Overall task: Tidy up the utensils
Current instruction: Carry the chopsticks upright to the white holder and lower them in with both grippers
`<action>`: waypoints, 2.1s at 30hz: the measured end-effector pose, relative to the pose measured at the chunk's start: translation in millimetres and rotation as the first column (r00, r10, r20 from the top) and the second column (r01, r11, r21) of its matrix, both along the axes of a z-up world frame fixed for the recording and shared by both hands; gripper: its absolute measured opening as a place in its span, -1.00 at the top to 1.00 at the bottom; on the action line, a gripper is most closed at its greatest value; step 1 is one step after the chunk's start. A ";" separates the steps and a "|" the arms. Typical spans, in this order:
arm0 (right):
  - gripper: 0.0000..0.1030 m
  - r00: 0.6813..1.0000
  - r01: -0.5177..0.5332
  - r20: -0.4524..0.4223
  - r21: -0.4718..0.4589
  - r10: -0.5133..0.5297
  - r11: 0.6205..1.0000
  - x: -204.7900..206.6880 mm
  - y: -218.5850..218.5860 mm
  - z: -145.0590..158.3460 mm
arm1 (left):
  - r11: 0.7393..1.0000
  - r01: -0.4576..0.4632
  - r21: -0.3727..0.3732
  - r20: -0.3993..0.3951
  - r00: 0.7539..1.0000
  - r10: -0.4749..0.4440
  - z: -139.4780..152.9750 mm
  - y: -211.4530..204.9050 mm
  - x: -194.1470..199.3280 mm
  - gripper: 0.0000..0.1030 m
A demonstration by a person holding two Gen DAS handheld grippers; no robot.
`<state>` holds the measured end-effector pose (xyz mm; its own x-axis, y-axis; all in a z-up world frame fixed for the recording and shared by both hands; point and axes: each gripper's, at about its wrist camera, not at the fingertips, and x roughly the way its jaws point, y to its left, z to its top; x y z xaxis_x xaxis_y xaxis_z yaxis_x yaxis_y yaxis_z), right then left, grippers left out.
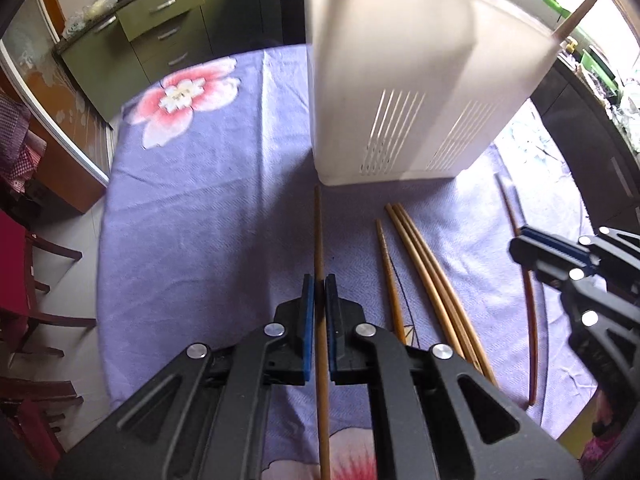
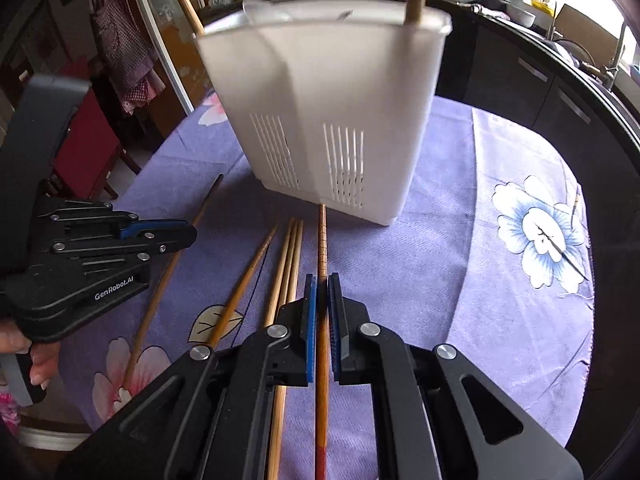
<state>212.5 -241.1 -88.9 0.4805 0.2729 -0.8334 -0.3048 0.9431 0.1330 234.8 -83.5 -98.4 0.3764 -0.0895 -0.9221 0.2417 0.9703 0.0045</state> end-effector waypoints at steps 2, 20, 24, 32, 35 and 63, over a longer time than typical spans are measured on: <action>0.87 0.999 0.001 0.034 0.023 -0.002 1.000 -11.6 -9.3 17.5 | 1.000 0.006 -0.011 0.027 1.000 -0.006 12.5 2.3 -7.9 0.89; 0.87 0.981 0.020 0.192 0.105 -0.040 0.994 -98.0 -50.5 81.2 | 0.996 0.082 -0.046 0.220 0.973 -0.070 102.8 20.9 -96.0 0.90; 0.87 0.974 0.020 0.221 0.114 -0.045 0.993 -103.6 -51.7 93.9 | 0.995 0.088 -0.044 0.242 0.967 -0.075 112.5 20.7 -102.9 0.90; 0.87 0.961 0.006 0.274 0.126 -0.041 0.992 -96.6 -41.5 126.3 | 0.995 0.081 -0.057 0.271 0.961 -0.062 131.6 15.2 -93.9 0.90; 0.87 0.955 -0.007 0.294 0.130 -0.032 0.992 -89.5 -36.0 142.7 | 0.993 0.088 -0.076 0.271 0.960 -0.064 142.2 9.6 -85.7 0.90; 0.88 0.883 0.079 0.454 0.104 -0.118 0.991 34.3 2.1 265.6 | 0.996 0.080 -0.042 0.517 0.855 -0.047 277.1 -52.5 3.9 0.90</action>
<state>246.8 -239.0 176.7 0.8314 0.2609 -0.4906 -0.2564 0.9634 0.0778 238.8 -136.0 178.7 0.7873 -0.1780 -0.5904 0.2818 0.9555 0.0877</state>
